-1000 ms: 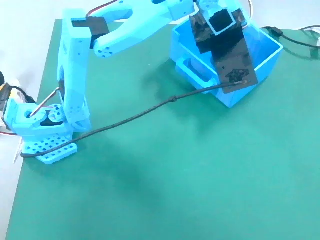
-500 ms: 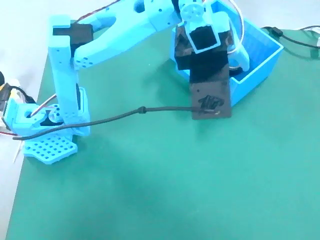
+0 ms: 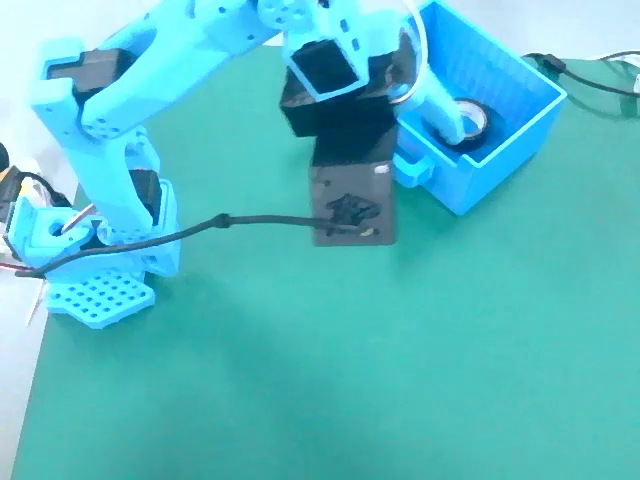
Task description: Put the tape in the box
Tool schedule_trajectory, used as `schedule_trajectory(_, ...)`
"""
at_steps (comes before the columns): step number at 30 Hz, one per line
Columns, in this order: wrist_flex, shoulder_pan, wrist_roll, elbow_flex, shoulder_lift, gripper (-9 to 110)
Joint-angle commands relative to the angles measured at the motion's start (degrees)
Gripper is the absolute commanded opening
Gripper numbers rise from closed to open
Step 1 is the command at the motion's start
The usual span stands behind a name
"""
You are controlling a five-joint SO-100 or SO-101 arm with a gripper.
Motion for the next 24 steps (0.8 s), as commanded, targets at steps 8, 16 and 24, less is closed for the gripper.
schedule_trajectory(8, -6.68, 4.13, -0.18, 21.53, 20.83, 29)
schedule_trajectory(16, -17.40, 7.38, -3.60, 45.53, 38.23, 29)
schedule_trajectory(24, -29.62, 10.02, -6.77, 67.50, 52.29, 29)
